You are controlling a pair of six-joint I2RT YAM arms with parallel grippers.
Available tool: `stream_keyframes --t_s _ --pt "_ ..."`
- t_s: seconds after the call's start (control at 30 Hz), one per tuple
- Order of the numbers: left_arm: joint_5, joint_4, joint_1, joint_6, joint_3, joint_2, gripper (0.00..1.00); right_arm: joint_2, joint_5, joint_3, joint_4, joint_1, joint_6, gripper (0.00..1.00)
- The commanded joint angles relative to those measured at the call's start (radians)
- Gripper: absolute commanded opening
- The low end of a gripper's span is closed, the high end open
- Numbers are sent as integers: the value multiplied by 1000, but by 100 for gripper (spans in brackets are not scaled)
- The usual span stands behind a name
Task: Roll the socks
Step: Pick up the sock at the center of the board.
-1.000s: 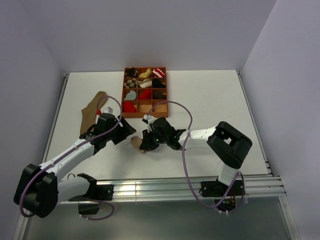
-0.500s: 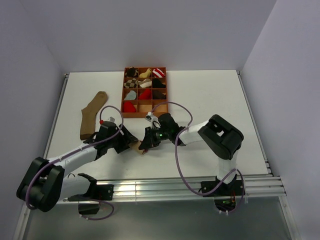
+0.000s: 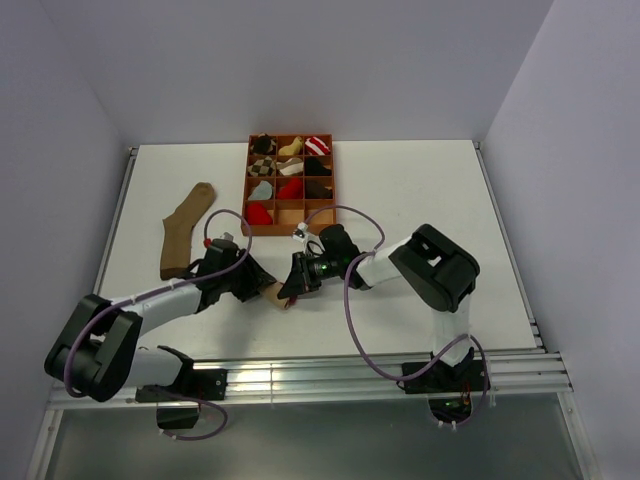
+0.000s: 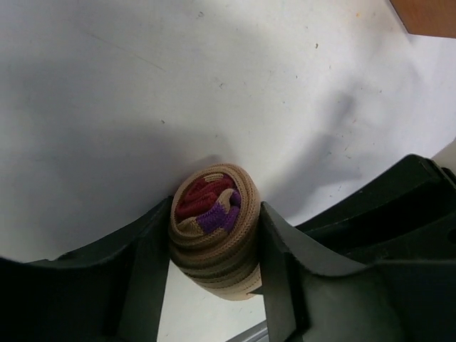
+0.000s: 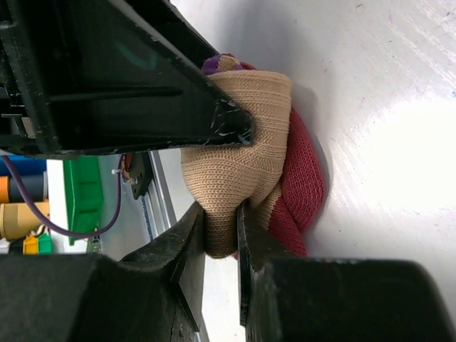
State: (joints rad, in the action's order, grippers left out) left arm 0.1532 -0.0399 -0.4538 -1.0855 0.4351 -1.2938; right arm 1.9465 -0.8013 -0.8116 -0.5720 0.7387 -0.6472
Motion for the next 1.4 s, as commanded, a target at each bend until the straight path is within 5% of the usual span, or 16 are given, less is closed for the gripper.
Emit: stream_keyframes --t_s 0.0,0.23,0.4,0.53,0.87,1.37 --pt "-64 135 -3 36 51 -61 47 31 80 49 218 8 32 2" --pt "-122 414 -34 107 220 -176 41 -155 302 26 377 36 141 47" --pt "-149 515 -78 134 326 -248 41 -309 522 -3 469 105 213 64" --pt "-149 577 -91 159 392 -295 41 -414 894 -63 564 224 288 72" --pt "-116 640 -97 203 497 -380 41 -281 1350 -234 712 487 397 76" --pt "-72 649 -98 230 524 -417 40 -9 1444 -322 678 559 469 73"
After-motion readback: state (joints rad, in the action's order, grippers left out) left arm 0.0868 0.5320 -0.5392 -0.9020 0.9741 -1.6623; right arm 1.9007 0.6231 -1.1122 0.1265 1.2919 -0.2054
